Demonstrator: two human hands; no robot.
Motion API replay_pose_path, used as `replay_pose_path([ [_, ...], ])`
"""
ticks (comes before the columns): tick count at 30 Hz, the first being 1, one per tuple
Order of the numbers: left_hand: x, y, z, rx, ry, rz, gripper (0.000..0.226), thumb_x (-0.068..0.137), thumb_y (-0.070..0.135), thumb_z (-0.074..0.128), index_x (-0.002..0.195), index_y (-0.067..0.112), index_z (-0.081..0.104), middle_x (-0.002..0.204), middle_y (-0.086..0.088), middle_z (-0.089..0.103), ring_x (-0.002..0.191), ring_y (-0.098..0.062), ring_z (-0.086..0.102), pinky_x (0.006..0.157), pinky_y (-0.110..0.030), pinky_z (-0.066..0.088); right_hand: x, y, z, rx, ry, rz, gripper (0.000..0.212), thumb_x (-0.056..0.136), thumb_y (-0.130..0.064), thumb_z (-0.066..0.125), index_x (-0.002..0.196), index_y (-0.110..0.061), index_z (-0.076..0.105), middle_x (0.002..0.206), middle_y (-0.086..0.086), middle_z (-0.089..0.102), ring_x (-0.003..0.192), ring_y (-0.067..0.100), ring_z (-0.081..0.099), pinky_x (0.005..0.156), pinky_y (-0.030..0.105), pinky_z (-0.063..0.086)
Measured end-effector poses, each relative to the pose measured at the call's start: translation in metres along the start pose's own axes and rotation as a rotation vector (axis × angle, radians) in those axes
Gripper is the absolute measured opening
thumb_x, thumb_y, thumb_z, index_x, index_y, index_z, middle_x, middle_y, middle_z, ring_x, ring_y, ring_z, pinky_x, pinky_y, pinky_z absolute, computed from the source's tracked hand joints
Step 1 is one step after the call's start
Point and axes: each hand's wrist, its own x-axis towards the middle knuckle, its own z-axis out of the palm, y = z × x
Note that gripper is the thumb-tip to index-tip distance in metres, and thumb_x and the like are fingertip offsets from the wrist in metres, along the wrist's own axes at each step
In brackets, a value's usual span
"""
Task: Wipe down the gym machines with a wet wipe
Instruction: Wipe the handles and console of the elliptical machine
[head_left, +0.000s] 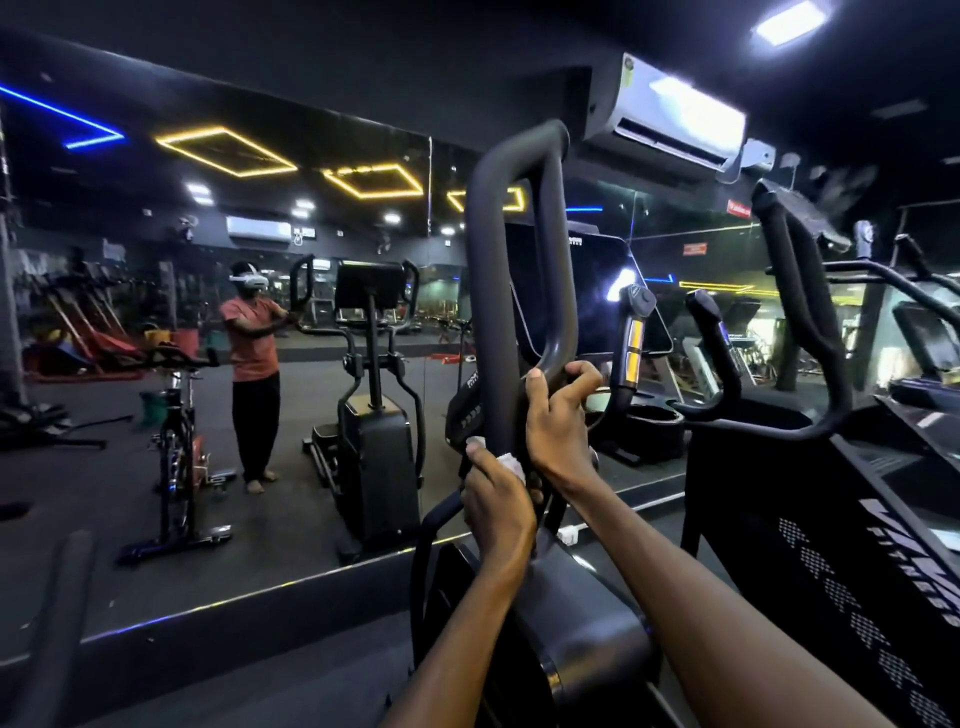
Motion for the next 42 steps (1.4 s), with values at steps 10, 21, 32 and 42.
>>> replay_pose_path([
  [10, 0.010, 0.043, 0.010, 0.109, 0.043, 0.080, 0.061, 0.106, 0.046, 0.013, 0.100, 0.011, 0.063, 0.102, -0.006, 0.065, 0.105, -0.023, 0.058, 0.083, -0.030, 0.043, 0.007, 0.013, -0.031, -0.207, -0.264, 0.146, 0.049, 0.094, -0.067, 0.041, 0.110, -0.022, 0.034, 0.109, 0.010, 0.065, 0.093, 0.026, 0.062, 0.085, 0.041, 0.047],
  [21, 0.063, 0.062, -0.026, -0.477, -0.457, -0.226, 0.100, 0.088, 0.079, 0.007, 0.111, 0.000, 0.063, 0.096, -0.022, 0.069, 0.083, -0.027, 0.069, 0.075, -0.034, 0.058, -0.019, -0.045, -0.028, -0.791, -0.397, -0.735, 0.026, 0.094, -0.039, 0.057, 0.114, -0.023, 0.062, 0.102, 0.000, 0.057, 0.094, 0.023, 0.061, 0.069, 0.036, 0.045],
  [32, 0.045, 0.031, -0.012, 0.143, 0.204, 0.691, 0.037, 0.086, 0.002, 0.057, 0.122, 0.010, 0.059, 0.122, 0.001, 0.054, 0.110, -0.009, 0.050, 0.095, -0.016, 0.037, 0.016, -0.048, -0.021, -0.595, -0.279, -0.738, 0.012, 0.084, -0.024, 0.072, 0.088, -0.019, 0.062, 0.079, -0.003, 0.061, 0.078, 0.025, 0.062, 0.066, 0.036, 0.049],
  [42, 0.056, 0.057, -0.008, 0.189, -0.112, 0.504, 0.040, 0.107, 0.025, 0.028, 0.136, 0.011, 0.052, 0.117, -0.011, 0.065, 0.114, -0.028, 0.058, 0.090, -0.036, 0.042, 0.034, -0.081, -0.032, -0.554, -0.481, -0.476, 0.012, 0.084, -0.013, 0.071, 0.075, -0.016, 0.077, 0.065, -0.006, 0.072, 0.063, -0.003, 0.064, 0.061, 0.009, 0.044],
])
